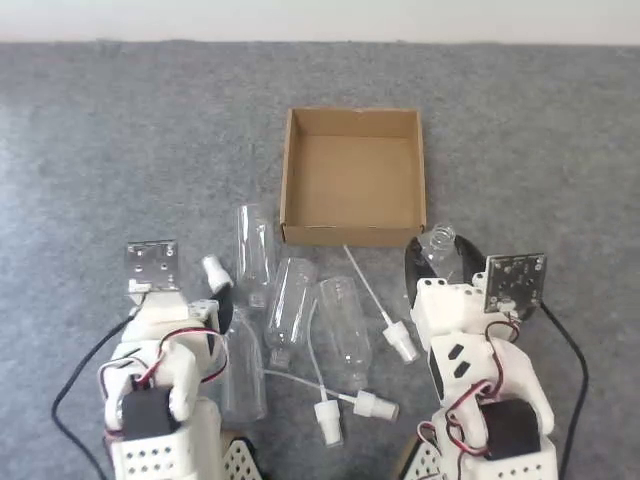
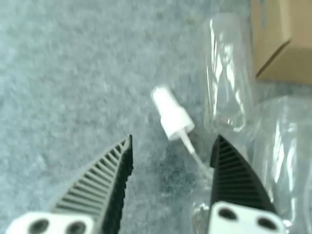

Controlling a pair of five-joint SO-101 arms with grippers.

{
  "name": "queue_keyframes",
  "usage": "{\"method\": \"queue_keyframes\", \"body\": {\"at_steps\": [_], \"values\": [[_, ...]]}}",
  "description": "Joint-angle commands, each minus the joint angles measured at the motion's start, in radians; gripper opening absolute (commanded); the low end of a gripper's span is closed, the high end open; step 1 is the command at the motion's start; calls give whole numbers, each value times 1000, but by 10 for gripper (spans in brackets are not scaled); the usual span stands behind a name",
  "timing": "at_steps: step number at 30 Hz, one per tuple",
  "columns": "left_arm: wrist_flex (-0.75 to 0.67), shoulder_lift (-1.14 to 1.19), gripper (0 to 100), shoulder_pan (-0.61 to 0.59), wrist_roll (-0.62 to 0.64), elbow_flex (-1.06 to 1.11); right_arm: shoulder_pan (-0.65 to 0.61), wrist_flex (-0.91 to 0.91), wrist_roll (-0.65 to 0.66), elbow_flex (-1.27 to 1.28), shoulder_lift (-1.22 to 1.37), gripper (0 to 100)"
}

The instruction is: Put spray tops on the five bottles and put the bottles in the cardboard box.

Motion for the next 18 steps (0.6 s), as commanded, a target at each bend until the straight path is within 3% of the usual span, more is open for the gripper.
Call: {"method": "queue_keyframes", "body": {"at_steps": [1, 5, 11, 15, 18], "values": [[-60, -25, 247, -5, -9, -128, -2, -25, -9, -12, -21, 7], [-149, -25, 247, 3, -121, -176, 4, -19, -9, -18, -21, 7], [-120, -23, 246, 6, -242, -303, 116, -24, -9, -52, -21, 7], [-43, -23, 246, 109, -319, -383, 236, -24, -12, -84, -21, 7], [11, -21, 246, 199, -345, -418, 325, -25, -89, -94, -21, 7]]}}
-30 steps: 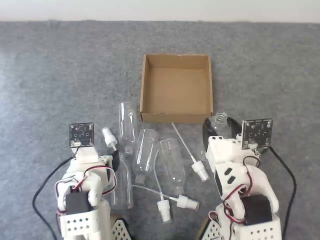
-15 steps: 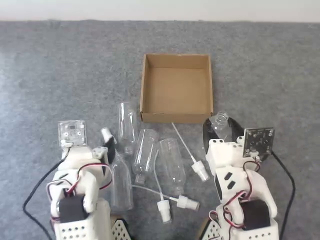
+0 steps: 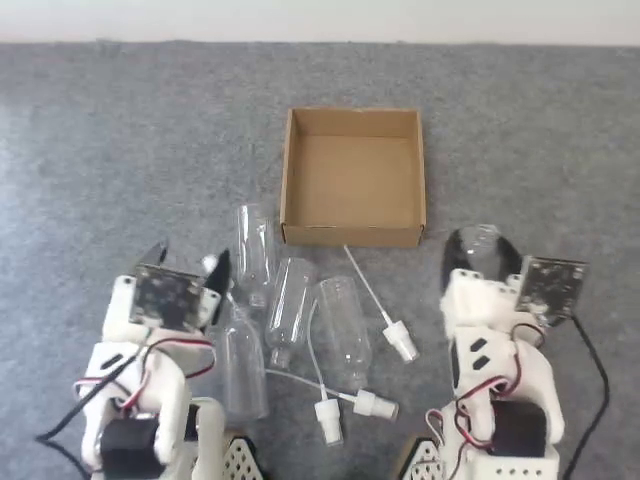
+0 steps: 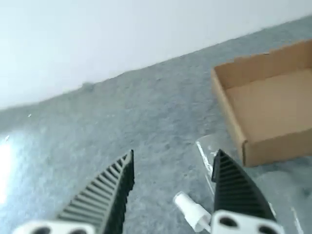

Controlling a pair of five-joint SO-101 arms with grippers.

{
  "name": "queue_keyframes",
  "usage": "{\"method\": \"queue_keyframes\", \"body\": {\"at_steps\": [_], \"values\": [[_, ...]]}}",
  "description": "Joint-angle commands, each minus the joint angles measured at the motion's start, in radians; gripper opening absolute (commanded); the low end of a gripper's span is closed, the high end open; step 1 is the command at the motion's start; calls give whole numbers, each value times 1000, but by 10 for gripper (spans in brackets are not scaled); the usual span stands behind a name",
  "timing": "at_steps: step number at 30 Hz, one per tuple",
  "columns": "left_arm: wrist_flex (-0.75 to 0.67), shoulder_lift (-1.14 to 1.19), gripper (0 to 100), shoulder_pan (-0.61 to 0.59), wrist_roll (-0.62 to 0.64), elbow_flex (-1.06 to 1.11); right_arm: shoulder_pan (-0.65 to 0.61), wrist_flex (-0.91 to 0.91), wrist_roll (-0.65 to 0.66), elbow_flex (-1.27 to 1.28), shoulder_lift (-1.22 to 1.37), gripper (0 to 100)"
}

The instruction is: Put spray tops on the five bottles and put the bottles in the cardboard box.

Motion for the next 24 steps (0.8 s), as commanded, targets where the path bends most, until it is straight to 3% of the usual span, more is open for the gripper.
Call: {"method": "queue_keyframes", "body": {"at_steps": [1, 5, 9, 17, 24], "values": [[69, -21, 246, 117, -44, -94, 114, -25, -83, -81, -19, 6], [69, 38, 246, 121, -44, -102, 174, -62, -112, -72, -19, 6], [84, 253, 246, 115, -38, -176, 171, -96, -114, -40, -19, 6], [184, 628, 246, 43, 89, -418, 171, -119, -114, -17, -19, 6], [206, 787, 249, -17, 269, -440, 170, -119, -114, -15, -19, 6]]}}
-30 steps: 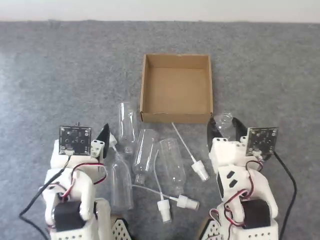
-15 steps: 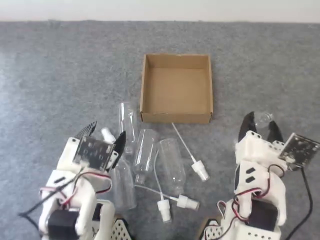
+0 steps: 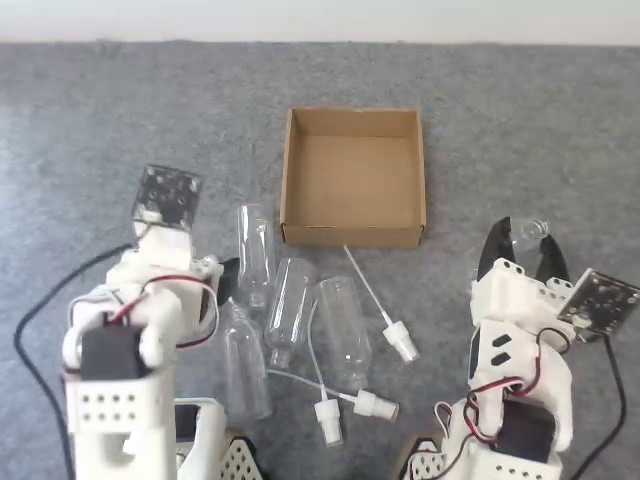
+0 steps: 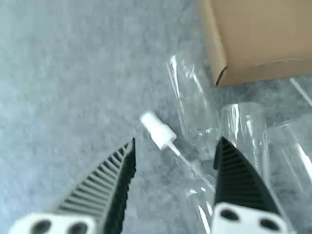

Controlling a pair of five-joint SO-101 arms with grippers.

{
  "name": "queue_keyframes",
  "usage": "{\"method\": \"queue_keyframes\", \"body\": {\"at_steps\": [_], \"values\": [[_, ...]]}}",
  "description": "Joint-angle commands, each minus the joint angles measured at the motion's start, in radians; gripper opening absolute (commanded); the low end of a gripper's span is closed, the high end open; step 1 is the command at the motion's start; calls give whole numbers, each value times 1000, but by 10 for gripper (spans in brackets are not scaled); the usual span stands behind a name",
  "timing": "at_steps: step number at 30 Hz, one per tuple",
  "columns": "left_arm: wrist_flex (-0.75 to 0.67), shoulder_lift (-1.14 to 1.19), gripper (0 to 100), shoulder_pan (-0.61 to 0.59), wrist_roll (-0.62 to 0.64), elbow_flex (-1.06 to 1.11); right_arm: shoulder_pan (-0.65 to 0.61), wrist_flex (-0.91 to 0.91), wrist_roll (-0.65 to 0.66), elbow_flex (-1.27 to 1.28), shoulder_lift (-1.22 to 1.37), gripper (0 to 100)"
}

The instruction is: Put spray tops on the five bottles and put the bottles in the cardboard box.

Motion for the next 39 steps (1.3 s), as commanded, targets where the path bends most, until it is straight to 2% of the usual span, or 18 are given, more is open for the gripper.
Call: {"method": "queue_keyframes", "body": {"at_steps": [1, 4, 7, 19, 23, 28, 39], "values": [[5, 112, 249, -43, 143, -54, 16, -27, -12, -11, -22, 6], [-5, 183, 250, -61, 222, -56, -18, -21, -12, -11, -22, 6], [-23, 276, 249, -61, 236, -56, -53, -18, -12, -9, -22, 6], [-204, 644, 246, -63, 396, -91, -58, -16, -12, -9, -22, 6], [-264, 710, 246, -64, 459, -90, -58, -21, -12, 2, -22, 6], [-316, 761, 246, -130, 493, -91, -58, -28, -12, 12, -22, 6], [-339, 916, 246, -143, 566, -160, -58, -28, -12, 14, -22, 6]]}}
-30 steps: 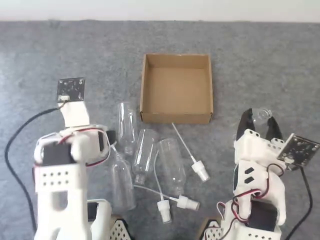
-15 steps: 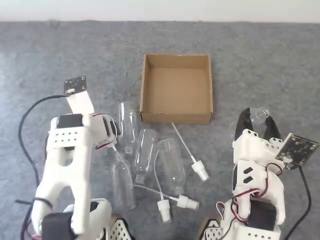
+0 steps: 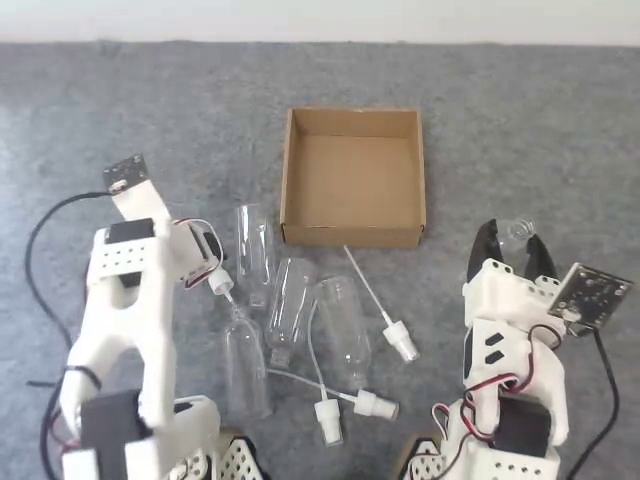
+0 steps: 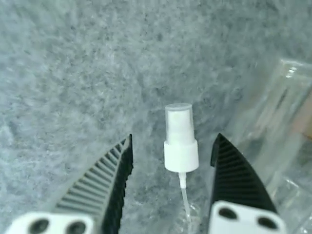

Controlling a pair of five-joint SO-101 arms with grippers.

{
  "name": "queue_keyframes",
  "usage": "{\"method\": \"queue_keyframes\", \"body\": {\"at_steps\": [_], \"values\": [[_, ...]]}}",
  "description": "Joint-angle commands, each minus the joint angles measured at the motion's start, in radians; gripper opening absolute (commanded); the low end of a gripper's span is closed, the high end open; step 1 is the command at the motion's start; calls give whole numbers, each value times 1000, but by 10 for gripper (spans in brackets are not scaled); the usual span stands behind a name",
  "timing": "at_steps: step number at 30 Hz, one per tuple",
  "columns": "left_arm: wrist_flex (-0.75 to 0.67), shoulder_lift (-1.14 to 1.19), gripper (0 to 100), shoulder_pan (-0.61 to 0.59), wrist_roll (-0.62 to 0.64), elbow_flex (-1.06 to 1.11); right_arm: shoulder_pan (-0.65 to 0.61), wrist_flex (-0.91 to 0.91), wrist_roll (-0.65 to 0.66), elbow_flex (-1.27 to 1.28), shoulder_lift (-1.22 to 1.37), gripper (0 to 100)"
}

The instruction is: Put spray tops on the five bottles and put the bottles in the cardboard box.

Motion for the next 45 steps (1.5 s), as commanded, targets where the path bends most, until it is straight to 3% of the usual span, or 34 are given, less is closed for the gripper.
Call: {"method": "queue_keyframes", "body": {"at_steps": [1, 17, 25, 30, 42, 45], "values": [[-34, 77, 246, -3, 49, -91, -5, -28, -12, -17, -22, 6], [-40, 387, 245, -3, 51, -286, -5, -28, -12, -18, -22, 6], [-75, 399, 63, -2, 48, -297, -5, -28, -12, -20, -22, 6], [-68, 391, 46, 35, 52, -297, -5, -28, -12, -18, -22, 6], [137, 390, 51, 77, 46, -440, -5, -28, -12, -17, -22, 6], [167, 390, 101, 77, 46, -452, -5, -28, -12, -17, -22, 6]]}}
